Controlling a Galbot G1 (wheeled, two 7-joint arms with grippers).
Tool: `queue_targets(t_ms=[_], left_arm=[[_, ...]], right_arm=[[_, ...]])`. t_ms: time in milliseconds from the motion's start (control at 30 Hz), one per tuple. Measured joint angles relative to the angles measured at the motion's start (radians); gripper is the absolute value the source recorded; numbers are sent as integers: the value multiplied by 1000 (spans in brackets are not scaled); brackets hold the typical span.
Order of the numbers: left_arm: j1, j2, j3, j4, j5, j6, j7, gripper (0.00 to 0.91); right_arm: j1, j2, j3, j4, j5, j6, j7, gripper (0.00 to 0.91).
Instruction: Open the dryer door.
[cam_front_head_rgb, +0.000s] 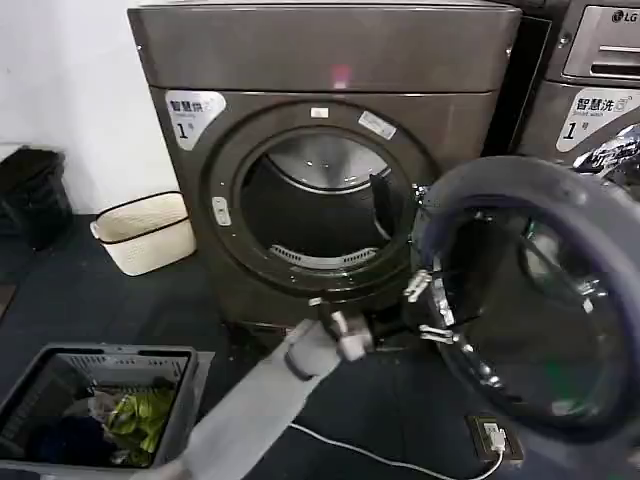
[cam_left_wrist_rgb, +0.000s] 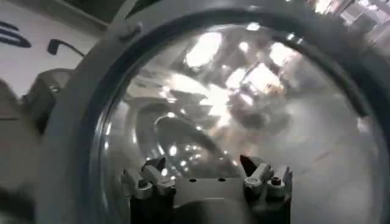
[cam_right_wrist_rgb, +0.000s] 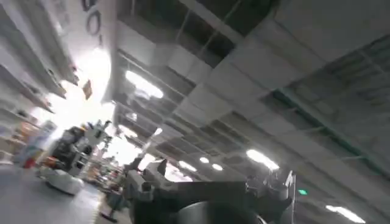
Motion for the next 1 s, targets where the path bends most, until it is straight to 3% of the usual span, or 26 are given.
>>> queue_targets(t_ms=[467, 767, 1000], left_arm=[[-106, -105, 50, 114, -2, 31, 2, 907], [-118, -121, 56, 134, -2, 44, 5, 907], [-105, -80, 84, 83, -18, 67, 37, 907]], right_arm=[[2, -2, 1, -43, -16, 29, 49, 907], [-22, -43, 21, -109, -24, 77, 53, 907], [-24, -59, 30, -130, -26, 69, 46, 907]])
